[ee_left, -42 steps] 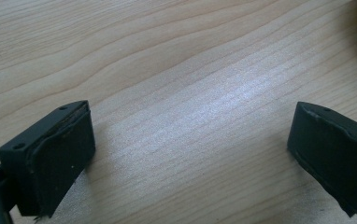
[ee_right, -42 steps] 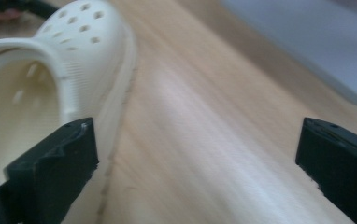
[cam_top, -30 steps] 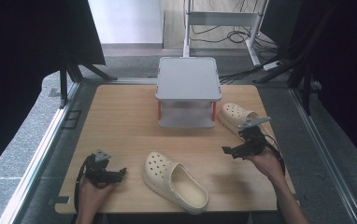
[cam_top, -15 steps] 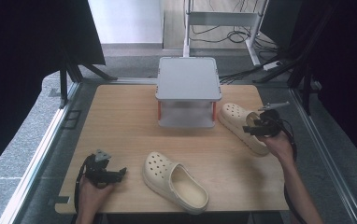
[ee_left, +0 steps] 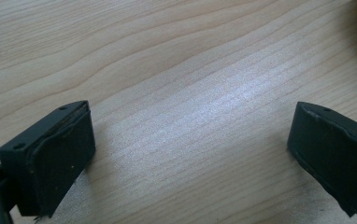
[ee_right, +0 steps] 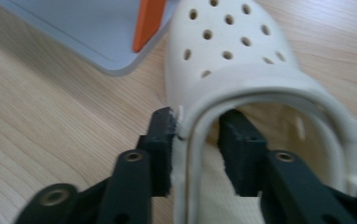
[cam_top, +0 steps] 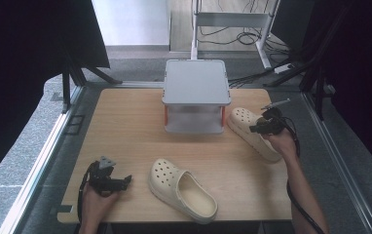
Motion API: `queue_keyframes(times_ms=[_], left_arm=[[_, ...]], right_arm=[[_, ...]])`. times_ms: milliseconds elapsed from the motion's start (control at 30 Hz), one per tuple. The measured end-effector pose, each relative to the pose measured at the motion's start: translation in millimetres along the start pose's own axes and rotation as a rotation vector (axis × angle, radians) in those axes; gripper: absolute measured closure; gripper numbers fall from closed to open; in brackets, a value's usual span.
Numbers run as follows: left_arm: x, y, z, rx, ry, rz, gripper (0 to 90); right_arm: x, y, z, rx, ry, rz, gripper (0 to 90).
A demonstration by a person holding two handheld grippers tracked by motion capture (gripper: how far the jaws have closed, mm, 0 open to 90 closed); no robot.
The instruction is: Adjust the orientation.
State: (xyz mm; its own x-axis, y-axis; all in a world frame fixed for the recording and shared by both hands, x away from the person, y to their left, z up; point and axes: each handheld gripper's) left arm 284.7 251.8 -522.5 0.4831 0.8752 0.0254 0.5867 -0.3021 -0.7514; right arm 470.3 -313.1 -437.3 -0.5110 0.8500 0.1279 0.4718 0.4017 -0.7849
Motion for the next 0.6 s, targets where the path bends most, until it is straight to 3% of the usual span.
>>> queue_keyframes(times_ms=[67,200,400,600], left_arm=[[0.0,0.0,0.0,0.0,0.0,0.0,0.8],[0.0,0.0,0.0,0.0,0.0,0.0,0.8],[0.0,0.0,0.0,0.0,0.0,0.0,0.8],[0.0,0.0,0.0,0.0,0.0,0.0,0.8]], right_arm=[[1.1,3.4,0.6,0.01,-0.007,-0.012,74.3],[0.0,1.5,2.6,0.001,0.025,-0.022,77.0],[3.2,-6.5,8.0,-0.008,0.031,0.017,77.1],[8.2,-27.0,16.9,-0.025,0.045,0.052,77.1]])
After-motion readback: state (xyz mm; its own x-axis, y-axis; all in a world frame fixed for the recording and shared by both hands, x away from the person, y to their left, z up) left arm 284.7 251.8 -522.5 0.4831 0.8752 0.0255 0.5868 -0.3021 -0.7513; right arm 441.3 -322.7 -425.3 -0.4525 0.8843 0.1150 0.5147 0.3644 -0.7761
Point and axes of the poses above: each handheld gripper's, and its own axes: y roughly forward along the jaws, z roughly out of its underside, x roughly to its left, and after that the axes turned 5 degrees about y, right-handed
